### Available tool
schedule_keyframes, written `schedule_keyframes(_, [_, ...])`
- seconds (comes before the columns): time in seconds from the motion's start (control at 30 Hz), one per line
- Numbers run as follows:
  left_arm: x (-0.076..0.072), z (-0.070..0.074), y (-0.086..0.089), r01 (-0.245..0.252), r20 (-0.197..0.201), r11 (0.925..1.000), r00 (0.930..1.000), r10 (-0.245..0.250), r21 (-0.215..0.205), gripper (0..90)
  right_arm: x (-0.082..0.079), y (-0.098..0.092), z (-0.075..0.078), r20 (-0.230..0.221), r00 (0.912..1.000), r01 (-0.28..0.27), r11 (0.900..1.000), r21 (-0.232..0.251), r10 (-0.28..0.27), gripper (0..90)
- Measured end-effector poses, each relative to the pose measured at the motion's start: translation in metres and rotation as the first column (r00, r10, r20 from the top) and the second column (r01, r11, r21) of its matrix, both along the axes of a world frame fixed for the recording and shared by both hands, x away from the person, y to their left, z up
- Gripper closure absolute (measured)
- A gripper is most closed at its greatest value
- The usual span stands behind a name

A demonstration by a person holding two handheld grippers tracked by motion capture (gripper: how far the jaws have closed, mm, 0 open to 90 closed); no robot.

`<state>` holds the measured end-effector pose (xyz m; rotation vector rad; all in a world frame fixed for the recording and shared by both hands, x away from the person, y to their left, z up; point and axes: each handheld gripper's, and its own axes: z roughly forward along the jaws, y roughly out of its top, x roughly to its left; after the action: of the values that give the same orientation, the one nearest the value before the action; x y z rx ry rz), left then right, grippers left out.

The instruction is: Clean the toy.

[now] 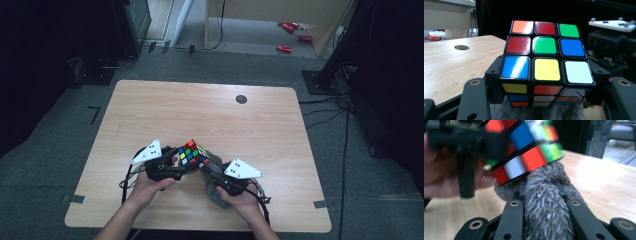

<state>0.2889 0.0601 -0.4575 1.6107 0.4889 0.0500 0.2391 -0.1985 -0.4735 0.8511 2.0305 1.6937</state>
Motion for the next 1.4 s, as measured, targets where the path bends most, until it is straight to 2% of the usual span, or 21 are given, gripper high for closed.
schedule_keyframes(0.07, [0.0, 0.0, 0.0, 0.0, -0.001, 1.0, 1.0, 0.0, 0.0, 35.1, 0.002, -0.006, 0.003, 0.008, 0.9997, 0.024, 0.999, 0.024, -0.024, 77.2])
schedule_keyframes(0.17, [0.0, -0.001, -0.001, -0.002, -0.008, 1.0, 1.0, 0.002, 0.0, 35.1, 0.001, -0.004, 0.001, 0.005, 0.9996, 0.029, 0.999, 0.019, -0.029, 77.4])
schedule_keyframes(0.27, [0.0, 0.0, -0.001, -0.003, -0.011, 1.0, 0.9999, 0.003, 0.004, 35.1, -0.001, 0.005, -0.003, -0.007, 0.9999, -0.008, 1.0, -0.006, 0.008, 77.3])
schedule_keyframes(0.37, [0.001, 0.001, 0.001, -0.001, -0.019, 1.0, 0.9998, 0.0, -0.004, 35.1, -0.004, 0.01, -0.004, 0.004, 0.9995, -0.032, 0.999, -0.037, 0.032, 77.1])
schedule_keyframes(0.43, [0.001, 0.001, 0.002, -0.001, -0.013, 1.0, 0.9999, 0.001, -0.001, 35.1, -0.003, 0.007, -0.001, 0.01, 0.9996, -0.026, 0.999, -0.026, 0.026, 76.9])
schedule_keyframes(0.6, [0.001, 0.001, 0.003, -0.009, -0.029, 1.0, 0.9995, 0.009, -0.002, 35.1, 0.0, -0.005, 0.005, 0.021, 0.9996, 0.019, 1.0, 0.01, -0.02, 77.0])
schedule_keyframes(0.67, [0.002, 0.0, 0.002, -0.01, -0.042, 1.0, 0.9991, 0.009, -0.002, 35.1, 0.0, -0.003, 0.003, 0.013, 0.9997, 0.022, 1.0, 0.01, -0.022, 76.9])
schedule_keyframes(0.77, [0.002, 0.0, 0.002, -0.006, -0.057, 1.0, 0.9983, 0.006, 0.0, 35.1, -0.002, 0.006, -0.003, -0.006, 1.0, -0.002, 1.0, -0.007, 0.002, 76.5])
schedule_keyframes(0.9, [0.003, 0.001, 0.002, -0.006, -0.064, 0.9999, 0.9979, 0.006, -0.009, 35.1, -0.005, 0.014, -0.005, -0.002, 0.9996, -0.027, 0.999, -0.033, 0.027, 76.3])
schedule_keyframes(0.97, [0.003, 0.001, 0.003, -0.005, -0.062, 0.9999, 0.9981, 0.005, -0.014, 35.1, -0.004, 0.011, -0.002, 0.01, 0.9998, -0.016, 0.999, -0.035, 0.017, 76.1])
schedule_keyframes(1.07, [0.003, 0.001, 0.004, -0.004, -0.068, 0.9999, 0.9977, 0.003, -0.017, 35.1, -0.002, 0.001, 0.003, 0.023, 0.9993, 0.029, 1.0, 0.005, -0.029, 76.1])
schedule_keyframes(1.13, [0.003, 0.001, 0.002, -0.006, -0.076, 0.9999, 0.9971, 0.005, -0.014, 35.1, -0.001, -0.001, 0.003, 0.017, 0.9991, 0.038, 0.999, 0.014, -0.038, 76.2])
schedule_keyframes(1.23, [0.003, 0.0, 0.002, -0.012, -0.081, 0.9999, 0.9967, 0.012, 0.001, 35.1, -0.003, 0.006, -0.002, 0.003, 0.9999, 0.017, 1.0, -0.008, -0.017, 76.3])
schedule_keyframes(1.33, [0.004, 0.0, 0.003, -0.028, -0.08, 0.9995, 0.9964, 0.029, 0.015, 35.1, -0.005, 0.015, -0.006, 0.005, 0.9997, -0.024, 0.998, -0.053, 0.024, 75.1])
schedule_keyframes(1.4, [0.005, 0.001, 0.005, -0.041, -0.08, 0.9989, 0.9959, 0.042, 0.022, 35.1, -0.003, 0.014, -0.005, -0.001, 0.9997, -0.025, 0.998, -0.061, 0.025, 71.9])
